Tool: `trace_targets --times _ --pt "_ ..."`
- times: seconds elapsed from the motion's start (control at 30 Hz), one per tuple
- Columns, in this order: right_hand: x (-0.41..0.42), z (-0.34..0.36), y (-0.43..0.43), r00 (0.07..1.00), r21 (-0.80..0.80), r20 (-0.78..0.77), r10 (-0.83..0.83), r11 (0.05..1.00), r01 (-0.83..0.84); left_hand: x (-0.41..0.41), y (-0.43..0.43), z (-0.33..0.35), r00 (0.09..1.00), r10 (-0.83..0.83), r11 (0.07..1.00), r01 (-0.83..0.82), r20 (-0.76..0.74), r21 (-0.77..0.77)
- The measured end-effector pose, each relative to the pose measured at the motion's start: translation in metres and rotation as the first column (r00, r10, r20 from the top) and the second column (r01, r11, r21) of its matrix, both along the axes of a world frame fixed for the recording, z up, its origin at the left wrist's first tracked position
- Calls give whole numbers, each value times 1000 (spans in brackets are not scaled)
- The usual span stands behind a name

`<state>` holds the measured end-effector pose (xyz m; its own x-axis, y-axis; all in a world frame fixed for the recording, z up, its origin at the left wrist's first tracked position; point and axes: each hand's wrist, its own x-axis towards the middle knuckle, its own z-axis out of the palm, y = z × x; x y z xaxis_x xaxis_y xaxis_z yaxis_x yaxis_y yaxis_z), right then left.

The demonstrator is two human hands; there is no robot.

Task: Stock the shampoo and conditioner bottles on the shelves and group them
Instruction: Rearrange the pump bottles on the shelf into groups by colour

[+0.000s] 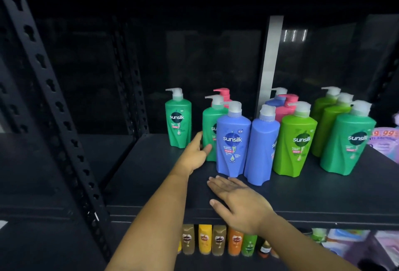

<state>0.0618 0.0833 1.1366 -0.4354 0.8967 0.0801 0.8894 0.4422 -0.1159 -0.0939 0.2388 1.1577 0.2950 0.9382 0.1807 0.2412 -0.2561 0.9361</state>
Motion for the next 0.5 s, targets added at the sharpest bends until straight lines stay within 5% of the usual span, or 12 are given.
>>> trace_targets --times 0.43,0.5 --pt "-2 3 -3 1000 20 4 -1 1000 1 -86 -58 -2 986 114 994 -113 124 -13" --pt "-3 1 -4 1000 18 8 2 1000 -3 -78 -60 -2 985 166 985 -168 47 41"
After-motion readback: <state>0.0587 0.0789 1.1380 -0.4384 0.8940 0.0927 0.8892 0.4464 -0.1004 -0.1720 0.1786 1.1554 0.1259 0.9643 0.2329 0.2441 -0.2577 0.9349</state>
